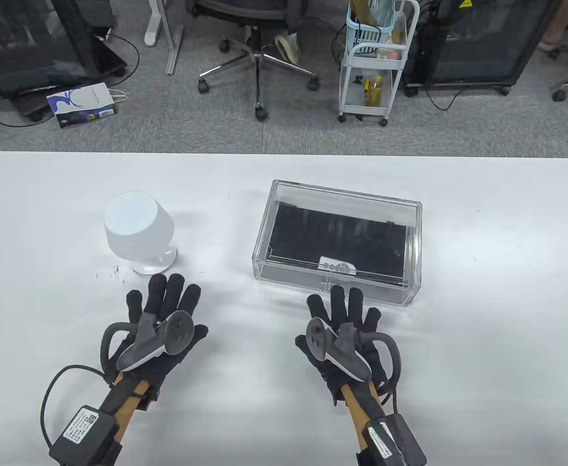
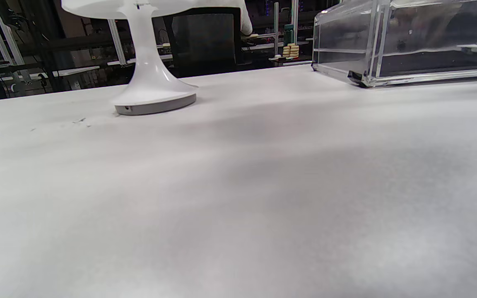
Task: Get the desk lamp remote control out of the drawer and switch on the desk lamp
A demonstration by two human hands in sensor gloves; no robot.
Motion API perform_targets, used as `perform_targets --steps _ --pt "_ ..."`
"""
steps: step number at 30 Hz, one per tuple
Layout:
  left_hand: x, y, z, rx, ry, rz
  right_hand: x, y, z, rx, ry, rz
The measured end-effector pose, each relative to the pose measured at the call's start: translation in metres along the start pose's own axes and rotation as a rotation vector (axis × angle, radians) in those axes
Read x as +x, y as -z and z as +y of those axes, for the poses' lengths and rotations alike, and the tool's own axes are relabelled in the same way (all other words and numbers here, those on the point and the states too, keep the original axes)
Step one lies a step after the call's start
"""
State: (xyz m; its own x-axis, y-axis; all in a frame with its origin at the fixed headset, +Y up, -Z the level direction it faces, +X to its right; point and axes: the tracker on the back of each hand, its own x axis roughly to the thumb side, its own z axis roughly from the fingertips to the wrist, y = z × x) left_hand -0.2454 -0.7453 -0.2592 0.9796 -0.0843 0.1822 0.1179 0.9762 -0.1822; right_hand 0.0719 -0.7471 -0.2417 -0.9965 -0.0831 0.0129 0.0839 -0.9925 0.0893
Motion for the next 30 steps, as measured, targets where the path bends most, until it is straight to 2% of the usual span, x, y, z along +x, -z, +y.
perform_targets --steps 12,16,19,23,30 --pt "-0.001 0.001 0.0 -0.001 -0.007 0.005 -0.013 0.004 -0.004 -0.022 0.031 0.073" --pt "-0.002 0.002 -0.003 -0.011 0.004 0.008 -0.025 0.014 -0.015 -0.065 0.059 0.194" --pt "-0.003 0.004 -0.003 -0.014 -0.001 0.007 -0.031 0.024 -0.019 -0.046 0.114 0.3" --pt "-0.003 0.006 -0.006 -0.023 0.001 0.005 -0.029 0.042 -0.02 -0.057 0.055 0.405" --pt "-0.003 0.011 -0.01 -0.046 0.006 0.006 -0.014 0.076 -0.013 0.094 0.105 0.577"
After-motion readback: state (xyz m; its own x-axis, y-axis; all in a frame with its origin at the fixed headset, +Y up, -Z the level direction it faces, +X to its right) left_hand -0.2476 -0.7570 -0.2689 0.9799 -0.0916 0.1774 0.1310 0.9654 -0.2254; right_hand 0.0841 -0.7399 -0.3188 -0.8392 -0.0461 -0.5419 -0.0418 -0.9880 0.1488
